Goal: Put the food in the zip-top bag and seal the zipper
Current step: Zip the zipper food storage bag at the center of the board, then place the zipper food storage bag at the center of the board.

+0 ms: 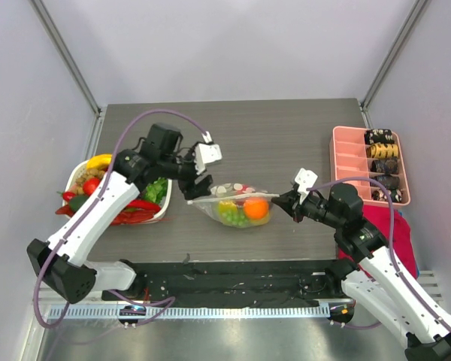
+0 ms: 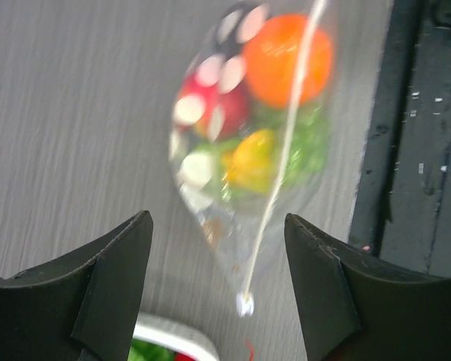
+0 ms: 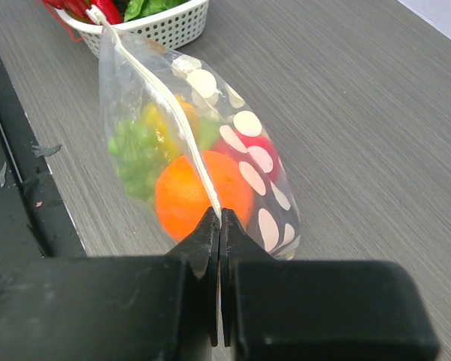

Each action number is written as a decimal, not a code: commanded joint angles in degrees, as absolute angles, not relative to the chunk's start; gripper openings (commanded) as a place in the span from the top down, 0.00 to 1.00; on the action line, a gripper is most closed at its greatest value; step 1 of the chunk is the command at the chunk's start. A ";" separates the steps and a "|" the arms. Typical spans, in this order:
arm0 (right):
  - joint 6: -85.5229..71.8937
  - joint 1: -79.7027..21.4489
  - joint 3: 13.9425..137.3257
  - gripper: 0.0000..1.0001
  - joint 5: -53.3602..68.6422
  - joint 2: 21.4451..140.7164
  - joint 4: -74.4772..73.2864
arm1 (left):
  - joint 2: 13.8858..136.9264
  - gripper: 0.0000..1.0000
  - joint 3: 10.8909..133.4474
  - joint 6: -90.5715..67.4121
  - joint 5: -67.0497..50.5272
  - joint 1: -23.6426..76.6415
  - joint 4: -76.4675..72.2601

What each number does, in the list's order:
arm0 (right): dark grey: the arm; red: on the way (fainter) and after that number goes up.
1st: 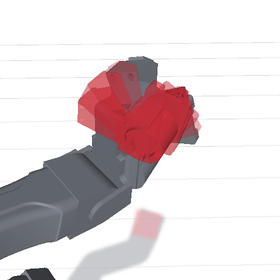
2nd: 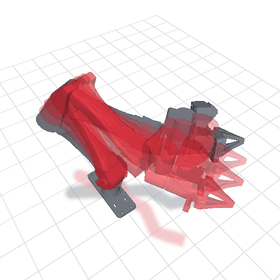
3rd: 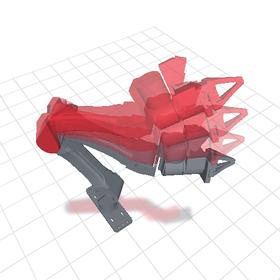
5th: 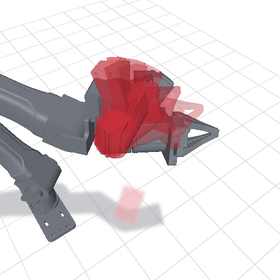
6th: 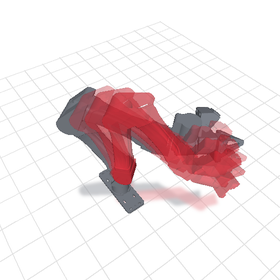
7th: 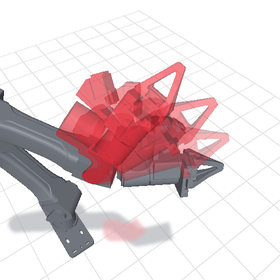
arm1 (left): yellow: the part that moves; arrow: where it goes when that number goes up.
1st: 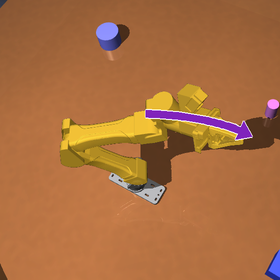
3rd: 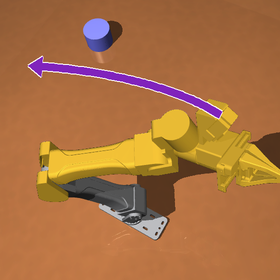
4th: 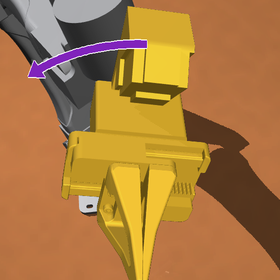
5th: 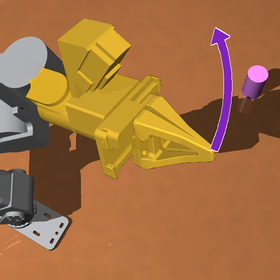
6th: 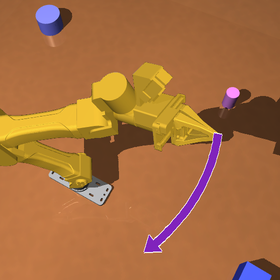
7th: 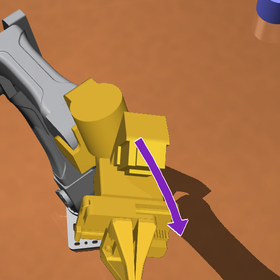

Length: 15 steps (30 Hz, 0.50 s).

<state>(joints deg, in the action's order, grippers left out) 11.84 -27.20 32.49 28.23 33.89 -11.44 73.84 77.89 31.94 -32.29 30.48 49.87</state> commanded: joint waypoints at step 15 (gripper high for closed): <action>10.37 -27.07 35.33 0.99 29.27 32.61 -10.46 | 85.16 0.43 77.17 18.90 -33.05 43.15 38.50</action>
<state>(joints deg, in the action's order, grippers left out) 11.62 -27.20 32.69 28.67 33.87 -12.27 84.82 77.01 22.57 -31.57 42.87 42.54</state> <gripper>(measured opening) 0.017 0.636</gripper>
